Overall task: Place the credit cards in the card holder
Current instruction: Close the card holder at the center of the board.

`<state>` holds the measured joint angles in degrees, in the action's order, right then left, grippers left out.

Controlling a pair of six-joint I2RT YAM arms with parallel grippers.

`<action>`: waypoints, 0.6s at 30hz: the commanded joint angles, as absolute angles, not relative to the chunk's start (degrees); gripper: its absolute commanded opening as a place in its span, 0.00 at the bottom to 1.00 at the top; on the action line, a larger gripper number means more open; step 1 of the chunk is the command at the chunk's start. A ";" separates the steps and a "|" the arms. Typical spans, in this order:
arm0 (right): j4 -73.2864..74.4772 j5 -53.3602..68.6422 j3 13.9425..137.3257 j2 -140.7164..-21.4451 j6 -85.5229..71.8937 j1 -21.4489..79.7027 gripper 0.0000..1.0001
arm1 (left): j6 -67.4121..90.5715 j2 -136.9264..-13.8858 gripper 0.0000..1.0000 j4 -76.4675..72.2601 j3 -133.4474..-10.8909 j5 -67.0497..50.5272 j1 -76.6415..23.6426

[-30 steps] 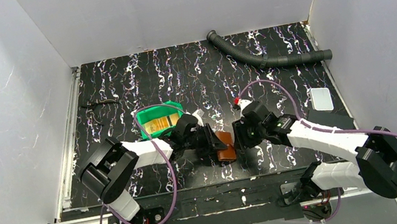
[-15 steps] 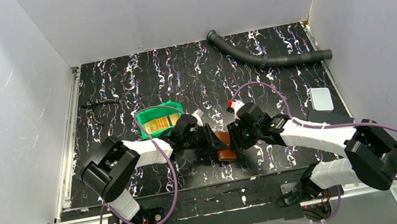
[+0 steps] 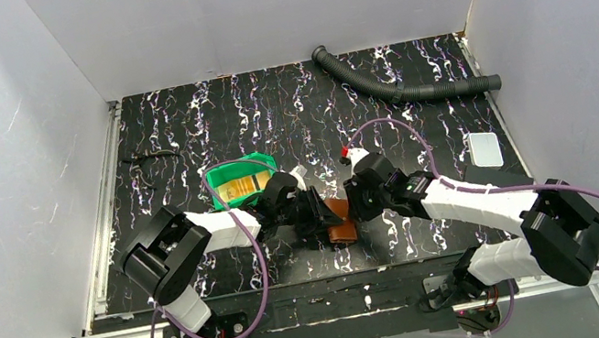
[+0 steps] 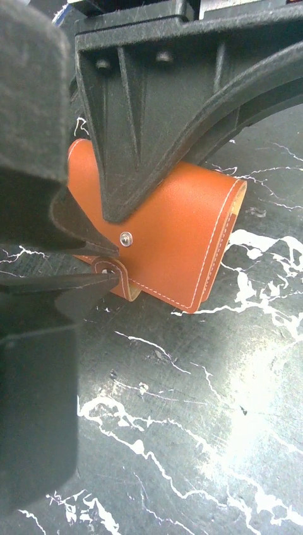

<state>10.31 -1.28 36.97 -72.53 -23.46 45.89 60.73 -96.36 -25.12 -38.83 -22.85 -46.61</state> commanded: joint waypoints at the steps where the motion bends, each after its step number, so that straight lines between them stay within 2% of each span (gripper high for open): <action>1: 8.98 -2.47 38.29 -71.24 -23.66 46.14 0.22 | 60.74 -97.19 0.00 -25.66 -38.46 -23.98 -46.51; 8: 9.76 -2.73 38.75 -72.58 -23.38 46.14 0.15 | 60.78 -97.11 0.00 -25.89 -38.41 -24.00 -46.43; 12: 11.10 -3.24 39.19 -72.61 -22.71 46.14 0.24 | 60.87 -97.30 0.00 -25.91 -38.30 -23.91 -46.49; 18: 11.15 -1.62 39.53 -73.71 -21.57 46.14 0.30 | 61.09 -97.52 0.00 -25.97 -38.21 -23.90 -46.45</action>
